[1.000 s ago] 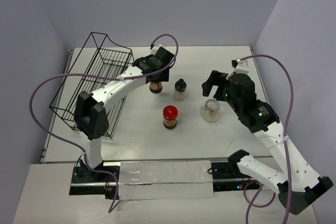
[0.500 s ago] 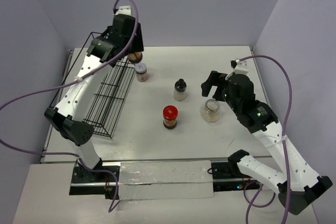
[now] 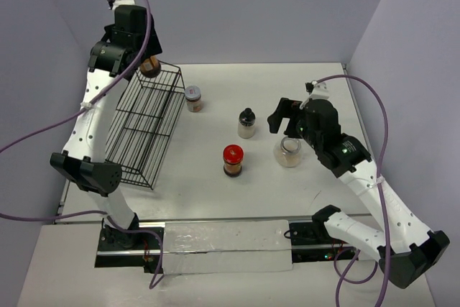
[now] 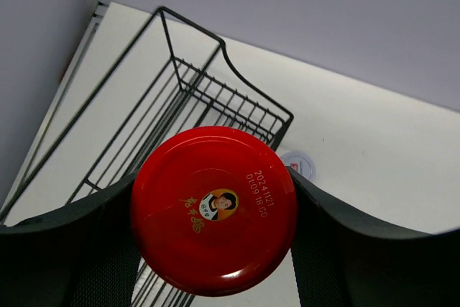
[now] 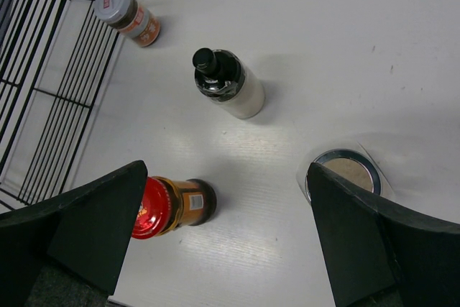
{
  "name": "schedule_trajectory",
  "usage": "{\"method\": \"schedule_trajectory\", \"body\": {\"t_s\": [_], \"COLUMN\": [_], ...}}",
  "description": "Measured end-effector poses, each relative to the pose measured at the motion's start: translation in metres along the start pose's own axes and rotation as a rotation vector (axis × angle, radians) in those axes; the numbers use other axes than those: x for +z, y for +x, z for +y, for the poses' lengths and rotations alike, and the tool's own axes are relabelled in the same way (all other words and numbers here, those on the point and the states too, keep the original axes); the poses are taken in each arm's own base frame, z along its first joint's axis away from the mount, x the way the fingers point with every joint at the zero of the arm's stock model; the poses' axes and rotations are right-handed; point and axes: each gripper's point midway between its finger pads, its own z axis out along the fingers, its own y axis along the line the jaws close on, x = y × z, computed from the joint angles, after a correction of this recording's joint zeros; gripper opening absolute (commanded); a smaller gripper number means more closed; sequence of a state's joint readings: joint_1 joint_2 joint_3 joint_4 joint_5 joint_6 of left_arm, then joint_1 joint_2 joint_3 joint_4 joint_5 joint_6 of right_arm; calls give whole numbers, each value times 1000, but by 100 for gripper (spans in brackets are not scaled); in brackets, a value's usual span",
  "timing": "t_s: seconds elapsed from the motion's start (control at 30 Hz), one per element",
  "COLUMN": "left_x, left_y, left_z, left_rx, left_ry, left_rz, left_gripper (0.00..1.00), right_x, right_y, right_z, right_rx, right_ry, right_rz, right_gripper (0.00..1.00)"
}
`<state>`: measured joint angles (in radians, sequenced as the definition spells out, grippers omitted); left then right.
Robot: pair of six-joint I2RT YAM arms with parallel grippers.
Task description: Organize the condiment bottles
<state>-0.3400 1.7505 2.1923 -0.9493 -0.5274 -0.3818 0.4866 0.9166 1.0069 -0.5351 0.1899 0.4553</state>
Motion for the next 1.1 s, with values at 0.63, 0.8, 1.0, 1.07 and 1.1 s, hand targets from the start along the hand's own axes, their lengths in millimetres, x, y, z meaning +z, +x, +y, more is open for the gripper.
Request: {"method": "schedule_trajectory", "body": {"t_s": [0.63,0.8,1.0,1.07,1.1], "left_x": [72,84,93,97,98], "left_y": [-32,-29,-31,-30,-30], "left_z": [65,78,96,98,97], "left_rx": [-105,-114,-136,-142,-145], "left_ry": [-187,-209,-241,-244,-238], "left_rz": [-80,-66,-77,-80,-83], "left_gripper": [10,10,10,10,10], "right_x": [12,18,23,25,26], "right_y": [10,16,21,22,23], "right_z": [7,7,9,9,9], "right_rx": [-8,-11,-14,-14,-14], "right_ry": [-30,-27,-30,-30,-29], "right_rz": [52,78,98,103,105], "right_gripper": [100,100,100,100,100]}}
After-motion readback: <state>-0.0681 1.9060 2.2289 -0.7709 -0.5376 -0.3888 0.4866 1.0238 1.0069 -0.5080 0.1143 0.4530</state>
